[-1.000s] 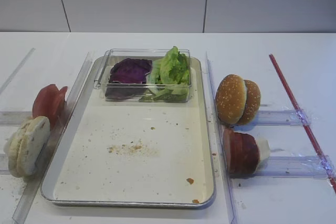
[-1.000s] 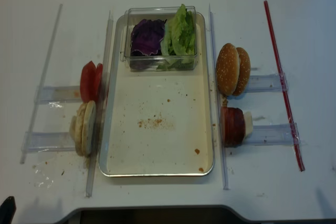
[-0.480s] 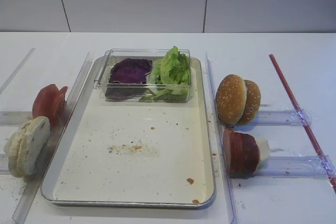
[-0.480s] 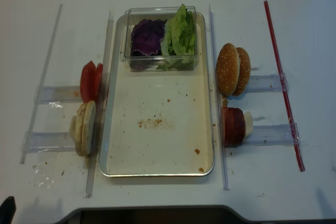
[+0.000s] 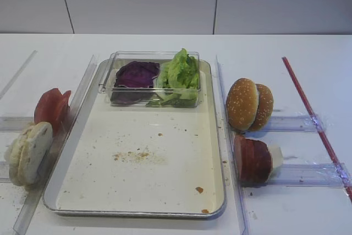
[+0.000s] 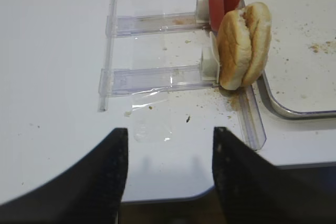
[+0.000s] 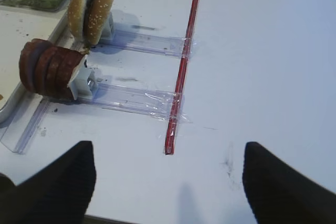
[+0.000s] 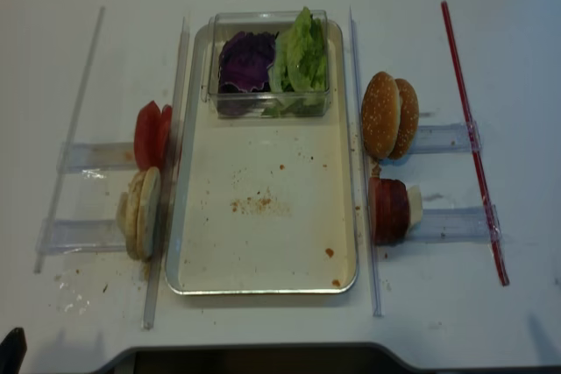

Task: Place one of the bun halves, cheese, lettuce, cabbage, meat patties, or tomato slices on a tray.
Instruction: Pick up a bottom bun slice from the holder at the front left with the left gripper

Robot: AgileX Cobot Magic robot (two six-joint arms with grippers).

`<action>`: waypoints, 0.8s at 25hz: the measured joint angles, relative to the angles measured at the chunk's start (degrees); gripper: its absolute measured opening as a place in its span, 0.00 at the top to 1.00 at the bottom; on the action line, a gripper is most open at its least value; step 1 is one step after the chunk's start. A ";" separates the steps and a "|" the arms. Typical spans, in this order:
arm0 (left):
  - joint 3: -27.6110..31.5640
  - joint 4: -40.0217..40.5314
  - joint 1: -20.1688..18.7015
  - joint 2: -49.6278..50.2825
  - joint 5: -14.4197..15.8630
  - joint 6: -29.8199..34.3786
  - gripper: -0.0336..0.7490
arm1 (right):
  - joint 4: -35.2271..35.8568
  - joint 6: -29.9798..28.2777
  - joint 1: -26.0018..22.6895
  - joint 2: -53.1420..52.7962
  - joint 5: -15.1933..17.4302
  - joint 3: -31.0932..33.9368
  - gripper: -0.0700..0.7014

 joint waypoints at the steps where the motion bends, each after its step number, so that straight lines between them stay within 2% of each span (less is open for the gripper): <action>1: 0.00 0.00 0.00 0.17 0.00 0.00 0.51 | 0.00 0.00 0.00 0.00 0.00 0.00 0.15; 4: -0.13 0.00 0.00 2.98 0.38 0.00 0.51 | 0.00 0.12 0.00 0.00 0.00 0.00 0.15; 11: -5.90 -1.17 0.00 12.68 4.98 -1.28 0.51 | 0.00 0.12 0.00 0.00 0.00 0.00 0.15; 16: -11.06 -1.63 0.00 22.48 5.07 -5.08 0.51 | 0.00 0.12 0.00 0.00 0.00 0.00 0.15; 20: -16.09 -4.57 0.00 30.73 5.07 -5.61 0.51 | 0.00 0.12 0.00 0.00 0.00 0.00 0.15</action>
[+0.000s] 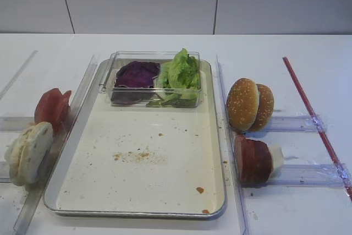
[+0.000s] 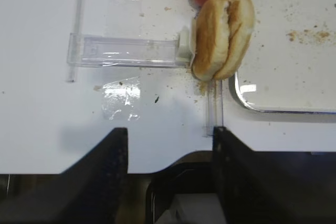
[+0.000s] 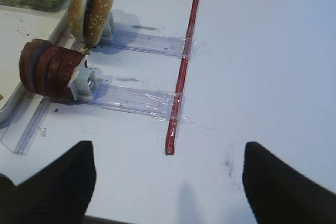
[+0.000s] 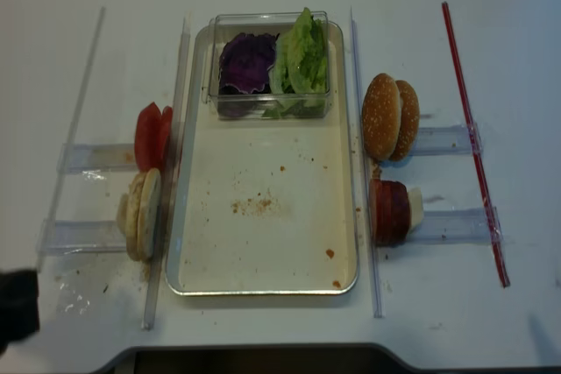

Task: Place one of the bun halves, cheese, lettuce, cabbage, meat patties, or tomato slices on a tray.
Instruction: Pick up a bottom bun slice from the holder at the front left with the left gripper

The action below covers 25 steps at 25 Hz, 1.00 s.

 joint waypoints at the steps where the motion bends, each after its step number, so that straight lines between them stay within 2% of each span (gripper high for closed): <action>1: -1.35 -0.27 0.00 1.92 0.00 -0.08 0.51 | 0.00 0.00 0.00 0.00 0.00 0.00 0.15; 8: -9.95 -0.27 0.00 15.95 -0.21 0.12 0.51 | 0.00 0.00 0.00 0.00 0.00 0.00 0.15; 13: -13.78 -1.43 -0.94 22.85 -0.44 1.89 0.51 | 0.00 0.00 0.00 0.00 0.00 0.00 0.15; 17: -14.70 -1.58 -5.03 27.21 -0.57 1.20 0.51 | 0.00 0.00 0.00 0.00 0.00 0.00 0.15; 25: -14.70 0.84 -16.14 37.51 -1.21 -5.88 0.51 | 0.00 0.00 0.00 0.00 0.00 0.00 0.15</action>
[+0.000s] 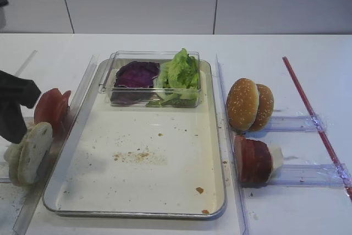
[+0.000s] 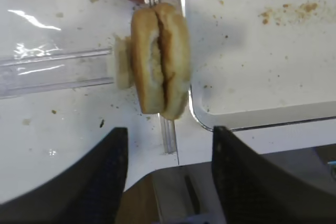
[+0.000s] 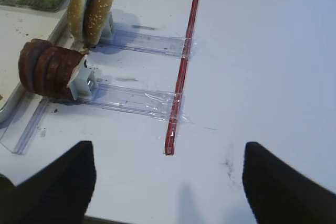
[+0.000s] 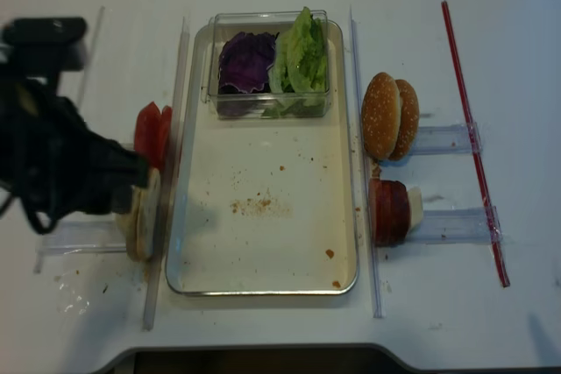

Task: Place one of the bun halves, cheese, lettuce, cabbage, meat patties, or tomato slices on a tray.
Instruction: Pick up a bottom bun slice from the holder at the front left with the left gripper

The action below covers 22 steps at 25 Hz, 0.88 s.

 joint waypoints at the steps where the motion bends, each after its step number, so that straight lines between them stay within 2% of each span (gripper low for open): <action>1: 0.00 0.71 -1.10 1.34 -0.12 -1.06 0.51 | 0.00 0.00 0.00 0.00 0.00 0.00 0.16; 3: -0.37 2.78 -3.67 4.77 -0.21 -3.72 0.51 | 0.00 0.00 0.00 0.00 0.00 0.00 0.15; 6: -1.56 3.67 -4.66 6.76 -0.35 -4.70 0.51 | 0.00 0.00 0.00 0.00 0.00 0.00 0.15; 13: -5.97 4.38 -4.76 10.84 -0.77 -5.73 0.51 | 0.00 0.00 0.00 0.00 0.00 0.00 0.15; 22: -6.38 3.69 -4.76 13.75 -0.81 -5.85 0.51 | 0.00 0.00 0.00 0.00 0.00 0.00 0.15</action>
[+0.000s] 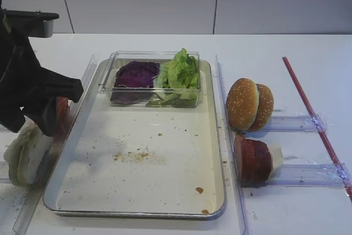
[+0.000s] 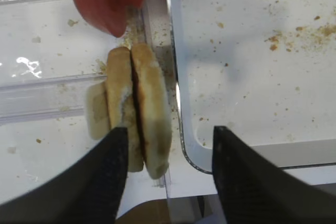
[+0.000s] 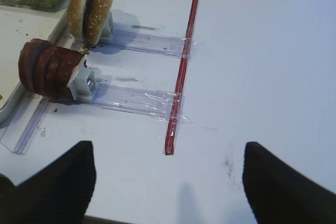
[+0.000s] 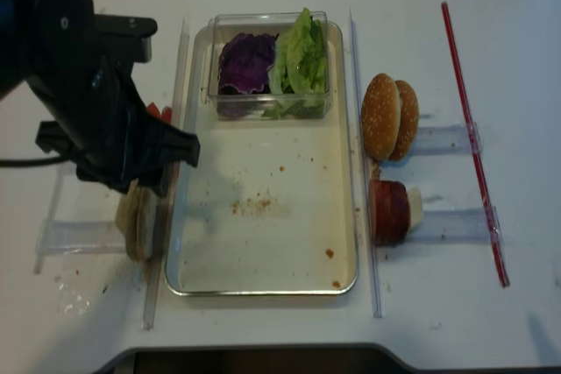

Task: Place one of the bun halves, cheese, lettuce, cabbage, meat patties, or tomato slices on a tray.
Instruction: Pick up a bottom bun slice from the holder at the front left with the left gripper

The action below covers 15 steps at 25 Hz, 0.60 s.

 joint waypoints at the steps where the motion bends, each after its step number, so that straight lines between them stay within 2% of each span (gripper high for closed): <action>1: -0.11 -0.06 0.00 0.38 0.00 0.00 0.51 | 0.00 0.00 0.00 0.00 0.00 0.00 0.15; 15: -0.46 -1.59 0.00 4.68 -0.22 0.00 0.54 | 0.00 0.00 0.00 0.00 0.00 0.00 0.15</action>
